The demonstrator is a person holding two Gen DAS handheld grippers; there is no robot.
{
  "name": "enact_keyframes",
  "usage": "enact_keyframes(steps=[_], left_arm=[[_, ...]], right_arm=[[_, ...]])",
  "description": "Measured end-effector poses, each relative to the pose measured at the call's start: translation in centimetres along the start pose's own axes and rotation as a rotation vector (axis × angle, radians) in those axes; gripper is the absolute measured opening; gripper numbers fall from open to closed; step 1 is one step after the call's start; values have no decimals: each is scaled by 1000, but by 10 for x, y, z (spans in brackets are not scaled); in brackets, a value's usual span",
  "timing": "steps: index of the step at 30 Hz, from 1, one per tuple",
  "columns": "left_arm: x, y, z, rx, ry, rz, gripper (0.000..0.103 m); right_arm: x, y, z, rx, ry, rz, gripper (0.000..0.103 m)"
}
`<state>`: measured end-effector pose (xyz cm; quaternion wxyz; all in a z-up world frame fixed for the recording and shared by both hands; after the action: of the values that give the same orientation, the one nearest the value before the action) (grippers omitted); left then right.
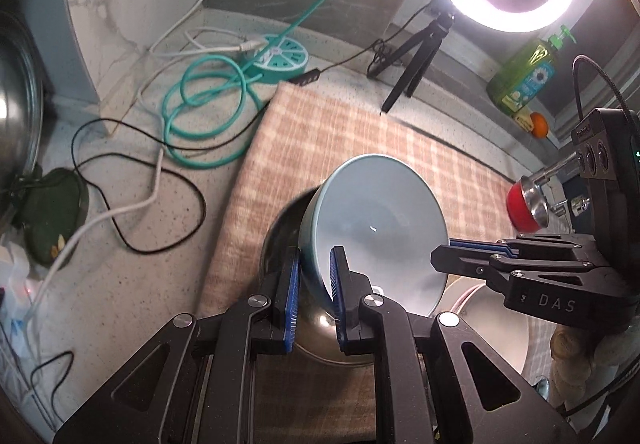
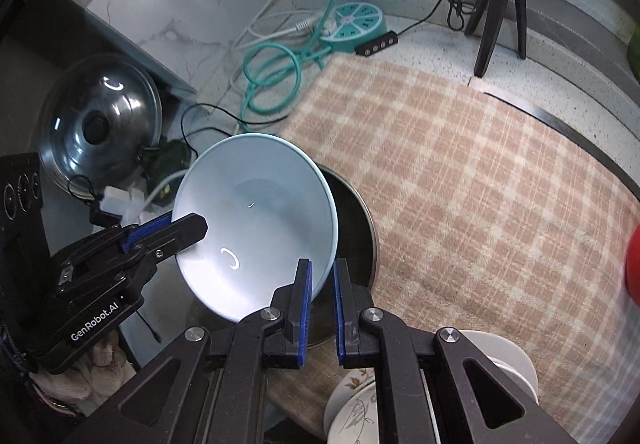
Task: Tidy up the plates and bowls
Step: 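Lift the light-blue bowl and lower it into the large steel bowl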
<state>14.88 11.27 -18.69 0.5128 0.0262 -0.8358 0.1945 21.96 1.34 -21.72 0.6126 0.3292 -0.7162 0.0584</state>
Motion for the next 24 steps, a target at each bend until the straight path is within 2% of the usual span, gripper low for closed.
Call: enact_keyframes(steps=[14,24], left_arm=[[-30,8,15,-34,78,-44,13],[-35,9,15,-62,97,-55,13]], right_arm=[[-27,-4,7,6,41,48,9],[-35,-3,8,13,58,58,10]])
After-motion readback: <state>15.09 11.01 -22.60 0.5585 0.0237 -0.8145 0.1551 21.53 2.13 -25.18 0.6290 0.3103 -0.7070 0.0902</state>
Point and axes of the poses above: each gripper's, at about its wrist camera, not at the fingertips, and x roughly against the way its jaws point, y to its left, z to its underside, the point moved 7 cm from there along -x, roughly the way its jaws point, and after that the axes turned 3 degrees about x, right-handed, at the moved point
